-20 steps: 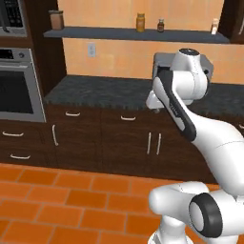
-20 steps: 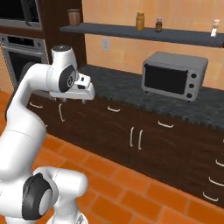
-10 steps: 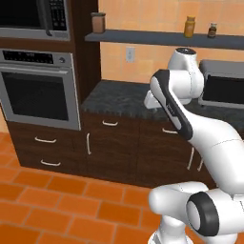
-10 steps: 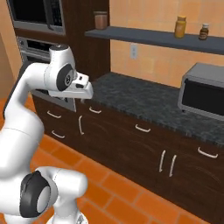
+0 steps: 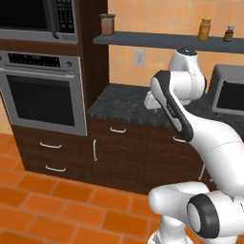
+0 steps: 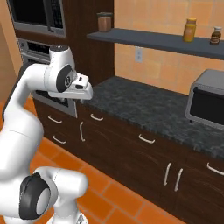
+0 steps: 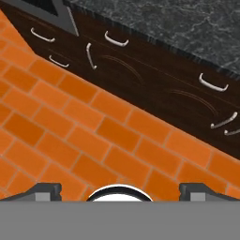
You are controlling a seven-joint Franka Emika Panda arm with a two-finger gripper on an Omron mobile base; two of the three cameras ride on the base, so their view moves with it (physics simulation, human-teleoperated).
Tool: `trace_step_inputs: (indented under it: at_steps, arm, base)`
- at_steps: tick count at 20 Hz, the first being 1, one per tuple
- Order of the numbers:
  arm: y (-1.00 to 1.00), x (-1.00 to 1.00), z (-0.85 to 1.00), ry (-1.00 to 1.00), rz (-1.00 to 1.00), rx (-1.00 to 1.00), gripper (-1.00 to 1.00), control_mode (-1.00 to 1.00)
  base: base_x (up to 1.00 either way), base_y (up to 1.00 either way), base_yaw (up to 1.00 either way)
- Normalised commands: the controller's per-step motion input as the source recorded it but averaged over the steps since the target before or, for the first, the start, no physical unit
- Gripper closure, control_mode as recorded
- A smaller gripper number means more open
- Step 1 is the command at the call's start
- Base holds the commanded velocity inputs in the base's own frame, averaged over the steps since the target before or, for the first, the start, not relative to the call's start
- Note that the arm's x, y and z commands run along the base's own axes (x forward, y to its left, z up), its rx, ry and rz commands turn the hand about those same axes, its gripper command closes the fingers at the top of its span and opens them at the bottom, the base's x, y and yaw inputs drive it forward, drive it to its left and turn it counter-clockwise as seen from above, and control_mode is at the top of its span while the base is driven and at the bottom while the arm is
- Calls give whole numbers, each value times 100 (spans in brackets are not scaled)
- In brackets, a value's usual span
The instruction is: Navigate to the microwave.
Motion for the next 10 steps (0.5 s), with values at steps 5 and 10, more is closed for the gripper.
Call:
trace_step_inputs:
  at_steps: [5, 10]
  arm:
    - [0, 0, 0, 0, 0, 0, -100, 100]
    - [0, 0, 0, 0, 0, 0, -100, 100]
  base:
    - [100, 98, -9]
    - [100, 97, -18]
